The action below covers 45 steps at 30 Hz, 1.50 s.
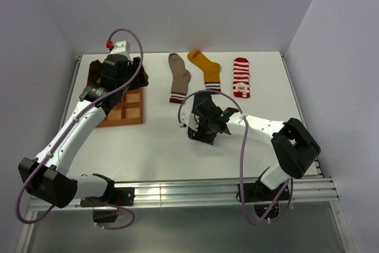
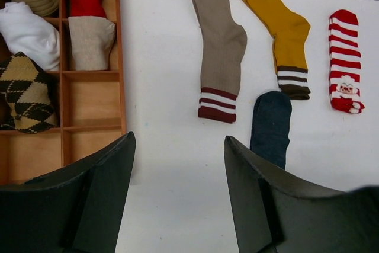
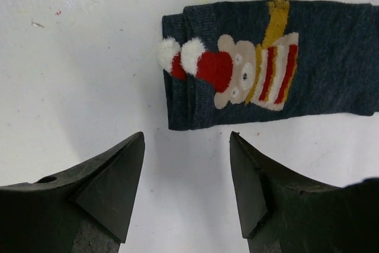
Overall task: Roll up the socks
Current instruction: Roll the sock at the center of the board.
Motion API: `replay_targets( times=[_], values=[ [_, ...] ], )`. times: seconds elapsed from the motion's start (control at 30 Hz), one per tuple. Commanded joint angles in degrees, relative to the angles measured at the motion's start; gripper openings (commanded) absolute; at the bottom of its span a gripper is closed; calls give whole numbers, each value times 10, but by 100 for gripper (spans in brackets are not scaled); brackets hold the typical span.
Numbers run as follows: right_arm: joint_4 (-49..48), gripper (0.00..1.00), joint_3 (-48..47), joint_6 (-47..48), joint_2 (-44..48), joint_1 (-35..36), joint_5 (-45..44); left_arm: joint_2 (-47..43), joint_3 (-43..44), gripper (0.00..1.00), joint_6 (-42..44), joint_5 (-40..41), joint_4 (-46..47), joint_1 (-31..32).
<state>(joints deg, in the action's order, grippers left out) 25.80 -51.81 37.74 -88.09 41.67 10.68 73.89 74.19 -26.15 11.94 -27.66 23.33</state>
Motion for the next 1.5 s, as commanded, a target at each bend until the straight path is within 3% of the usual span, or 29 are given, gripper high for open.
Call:
replay_targets(
  times=[0.0,0.43,0.77,0.97,1.13,1.47],
  values=[
    [-46,67,12,16,3,22,-36,-16,33,67,15,2,2,-2],
    [-99,65,15,34,-56,46,-72,-18,2,66,10,-18,18,-2],
    [-111,35,38,20,-59,42,-60,-17,-62,60,-5,-37,79,2],
    [21,32,-22,20,-60,-31,128,-33,-135,51,-23,-37,196,30],
    [192,32,-121,52,-137,-110,299,-43,-201,42,-17,-19,311,74],
    [405,32,-258,101,-341,-176,414,-38,-321,31,35,-111,472,120]
  ],
)
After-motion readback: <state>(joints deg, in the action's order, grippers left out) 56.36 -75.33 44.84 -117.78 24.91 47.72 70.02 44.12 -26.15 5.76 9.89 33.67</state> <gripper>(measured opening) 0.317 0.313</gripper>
